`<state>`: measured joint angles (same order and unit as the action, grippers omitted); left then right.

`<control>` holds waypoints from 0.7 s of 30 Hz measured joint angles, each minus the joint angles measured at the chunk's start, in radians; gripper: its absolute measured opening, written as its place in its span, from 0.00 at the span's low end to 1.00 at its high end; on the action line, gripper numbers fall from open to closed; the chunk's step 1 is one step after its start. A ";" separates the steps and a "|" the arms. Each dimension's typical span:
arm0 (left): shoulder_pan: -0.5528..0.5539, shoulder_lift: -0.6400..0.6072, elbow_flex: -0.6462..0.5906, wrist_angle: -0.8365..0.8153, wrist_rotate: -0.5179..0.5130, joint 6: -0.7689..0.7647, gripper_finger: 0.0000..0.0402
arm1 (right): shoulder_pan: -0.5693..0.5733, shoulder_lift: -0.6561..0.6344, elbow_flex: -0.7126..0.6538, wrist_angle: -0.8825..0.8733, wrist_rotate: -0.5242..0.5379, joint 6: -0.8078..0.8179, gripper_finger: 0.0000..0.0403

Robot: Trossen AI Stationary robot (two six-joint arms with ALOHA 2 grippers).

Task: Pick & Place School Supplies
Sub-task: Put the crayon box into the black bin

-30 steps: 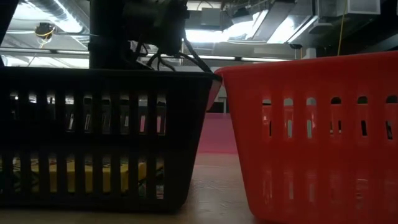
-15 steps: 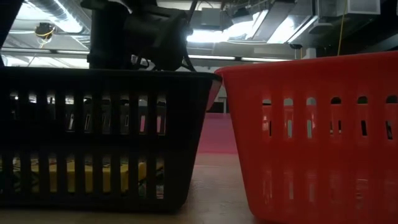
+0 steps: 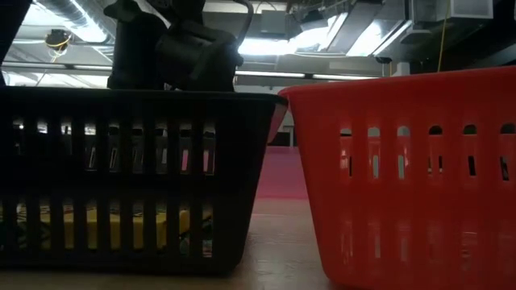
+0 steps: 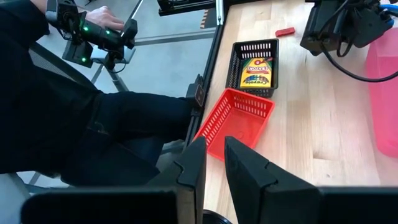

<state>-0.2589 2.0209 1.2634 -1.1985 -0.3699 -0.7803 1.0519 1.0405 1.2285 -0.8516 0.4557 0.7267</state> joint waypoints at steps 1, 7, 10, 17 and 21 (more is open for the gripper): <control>0.000 0.000 0.000 0.000 0.006 0.000 0.28 | 0.000 0.000 0.000 0.001 0.000 0.000 0.15; -0.001 0.000 0.000 0.001 0.026 0.008 0.02 | 0.000 0.000 0.000 0.007 0.000 0.002 0.15; -0.007 0.000 0.001 -0.008 0.040 0.008 0.01 | 0.000 0.000 0.000 0.007 0.000 0.002 0.15; -0.036 0.000 0.046 -0.091 0.045 -0.033 0.01 | 0.000 0.000 0.000 0.007 0.004 -0.001 0.15; -0.056 -0.001 0.087 -0.148 0.049 -0.066 0.01 | 0.000 0.000 0.000 0.007 0.008 -0.001 0.15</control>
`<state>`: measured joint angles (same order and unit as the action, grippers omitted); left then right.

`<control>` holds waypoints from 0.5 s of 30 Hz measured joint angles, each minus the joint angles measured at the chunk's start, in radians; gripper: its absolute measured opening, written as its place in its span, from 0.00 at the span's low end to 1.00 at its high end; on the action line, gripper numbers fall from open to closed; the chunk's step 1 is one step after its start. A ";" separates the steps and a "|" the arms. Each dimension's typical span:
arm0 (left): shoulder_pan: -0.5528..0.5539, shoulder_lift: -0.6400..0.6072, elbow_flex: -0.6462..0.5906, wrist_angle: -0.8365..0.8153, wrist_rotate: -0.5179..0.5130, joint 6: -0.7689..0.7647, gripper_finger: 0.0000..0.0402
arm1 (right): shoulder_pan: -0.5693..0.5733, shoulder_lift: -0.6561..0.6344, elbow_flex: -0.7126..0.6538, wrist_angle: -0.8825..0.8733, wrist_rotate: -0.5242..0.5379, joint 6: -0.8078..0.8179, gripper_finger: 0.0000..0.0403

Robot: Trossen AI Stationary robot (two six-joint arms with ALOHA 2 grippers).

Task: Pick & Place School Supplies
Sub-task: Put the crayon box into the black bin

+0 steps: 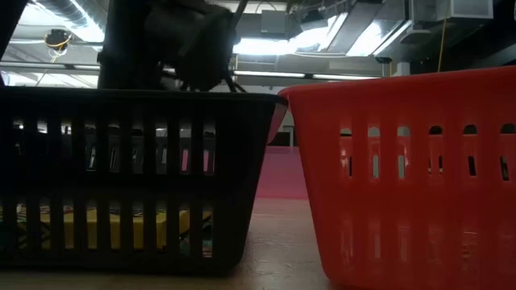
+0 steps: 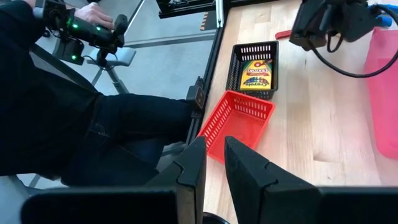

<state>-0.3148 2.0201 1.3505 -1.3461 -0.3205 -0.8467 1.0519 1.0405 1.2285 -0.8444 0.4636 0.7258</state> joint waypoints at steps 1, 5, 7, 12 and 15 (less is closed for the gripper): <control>-0.007 0.000 0.012 -0.013 0.000 -0.007 0.01 | 0.000 0.000 0.000 0.000 0.001 0.000 0.15; -0.026 -0.002 0.024 -0.023 0.022 -0.027 0.00 | 0.000 0.000 0.000 0.002 0.004 0.000 0.15; -0.028 -0.002 0.014 -0.016 0.027 -0.034 0.00 | 0.000 0.000 0.000 0.002 0.004 -0.005 0.15; -0.020 -0.002 0.002 0.007 0.024 -0.051 0.03 | 0.000 0.000 0.000 0.009 0.003 -0.019 0.15; -0.009 -0.002 0.002 0.005 0.032 -0.038 0.12 | 0.000 0.000 0.000 0.028 -0.005 -0.021 0.15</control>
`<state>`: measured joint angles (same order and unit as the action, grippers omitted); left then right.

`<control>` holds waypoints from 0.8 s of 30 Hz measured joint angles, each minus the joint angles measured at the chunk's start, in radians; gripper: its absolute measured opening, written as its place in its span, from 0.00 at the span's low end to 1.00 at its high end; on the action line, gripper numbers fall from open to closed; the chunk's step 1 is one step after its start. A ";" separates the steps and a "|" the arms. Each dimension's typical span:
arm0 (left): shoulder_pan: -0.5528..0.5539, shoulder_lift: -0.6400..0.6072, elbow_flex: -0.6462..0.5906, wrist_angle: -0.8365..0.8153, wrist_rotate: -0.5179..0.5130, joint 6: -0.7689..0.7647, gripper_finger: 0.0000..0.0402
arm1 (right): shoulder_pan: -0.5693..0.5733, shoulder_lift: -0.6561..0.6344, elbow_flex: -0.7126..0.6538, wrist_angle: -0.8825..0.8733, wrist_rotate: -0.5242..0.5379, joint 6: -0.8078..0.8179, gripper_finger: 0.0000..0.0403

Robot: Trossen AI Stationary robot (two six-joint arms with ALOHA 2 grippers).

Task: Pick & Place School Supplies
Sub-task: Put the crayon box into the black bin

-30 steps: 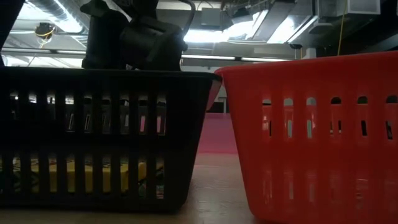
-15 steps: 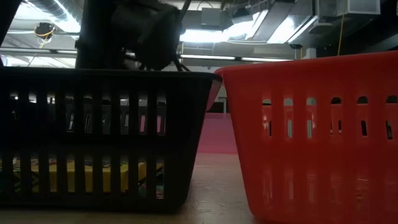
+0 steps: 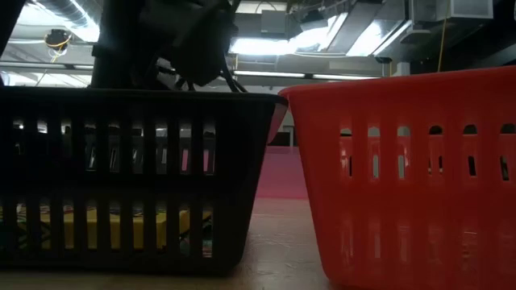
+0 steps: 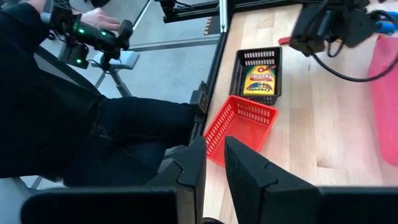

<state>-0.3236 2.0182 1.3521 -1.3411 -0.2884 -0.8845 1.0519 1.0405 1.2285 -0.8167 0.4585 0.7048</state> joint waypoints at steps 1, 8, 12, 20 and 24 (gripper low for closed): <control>0.004 0.000 0.000 0.005 -0.002 0.011 0.15 | 0.000 0.000 0.000 0.004 -0.003 -0.003 0.15; 0.031 0.000 -0.010 0.011 -0.009 0.075 0.40 | 0.000 0.000 0.000 0.011 -0.003 -0.006 0.15; 0.032 0.000 -0.047 0.020 -0.014 0.083 0.44 | 0.000 0.000 0.000 0.016 -0.003 -0.005 0.15; 0.032 -0.003 -0.120 0.088 -0.031 0.099 0.42 | 0.000 0.000 0.000 0.024 -0.003 -0.005 0.15; 0.033 -0.002 -0.122 0.109 -0.057 0.108 0.40 | 0.000 0.000 0.000 0.045 -0.003 -0.006 0.15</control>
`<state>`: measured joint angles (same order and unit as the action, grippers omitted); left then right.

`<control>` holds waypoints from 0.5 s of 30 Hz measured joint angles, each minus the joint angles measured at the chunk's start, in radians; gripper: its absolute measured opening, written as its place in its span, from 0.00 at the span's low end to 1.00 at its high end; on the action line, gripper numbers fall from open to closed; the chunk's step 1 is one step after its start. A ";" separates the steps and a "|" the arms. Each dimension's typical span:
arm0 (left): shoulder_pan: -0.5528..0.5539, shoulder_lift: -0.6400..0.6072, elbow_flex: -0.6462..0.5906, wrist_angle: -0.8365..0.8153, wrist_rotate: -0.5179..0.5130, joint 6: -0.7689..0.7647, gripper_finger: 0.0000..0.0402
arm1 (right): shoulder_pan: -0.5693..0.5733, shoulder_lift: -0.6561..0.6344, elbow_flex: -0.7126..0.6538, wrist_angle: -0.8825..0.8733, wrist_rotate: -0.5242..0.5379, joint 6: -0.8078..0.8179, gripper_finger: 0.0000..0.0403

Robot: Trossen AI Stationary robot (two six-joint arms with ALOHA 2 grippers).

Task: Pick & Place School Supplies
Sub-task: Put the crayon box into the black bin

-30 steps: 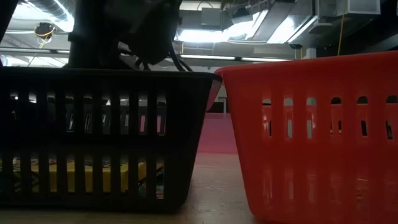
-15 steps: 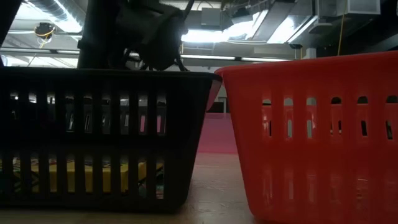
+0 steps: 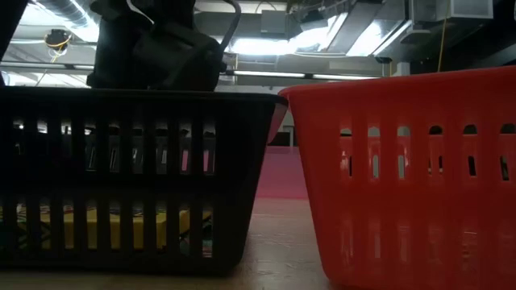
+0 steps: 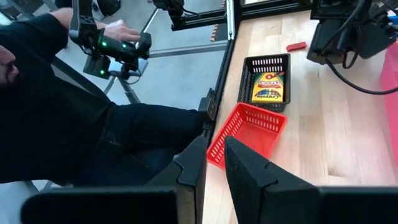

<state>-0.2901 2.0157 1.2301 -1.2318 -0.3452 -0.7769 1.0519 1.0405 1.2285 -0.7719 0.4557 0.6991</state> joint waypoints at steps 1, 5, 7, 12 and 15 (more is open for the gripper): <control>0.001 0.000 0.000 0.005 -0.002 0.006 0.39 | 0.000 0.000 0.000 0.002 0.000 0.000 0.15; 0.009 0.000 0.000 0.027 -0.006 0.011 0.37 | 0.000 0.000 0.000 0.005 0.000 0.000 0.15; 0.014 0.000 -0.002 0.032 -0.006 0.015 0.36 | 0.000 0.000 0.000 0.005 0.000 0.000 0.15; 0.023 -0.004 -0.023 0.044 -0.001 0.005 0.34 | 0.000 0.000 0.000 0.006 0.000 0.004 0.15; 0.026 -0.003 -0.033 0.052 0.002 -0.013 0.29 | 0.000 0.000 0.000 0.006 0.000 0.004 0.15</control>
<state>-0.2646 2.0129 1.1972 -1.1794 -0.3435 -0.7901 1.0519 1.0405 1.2285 -0.7662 0.4557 0.7029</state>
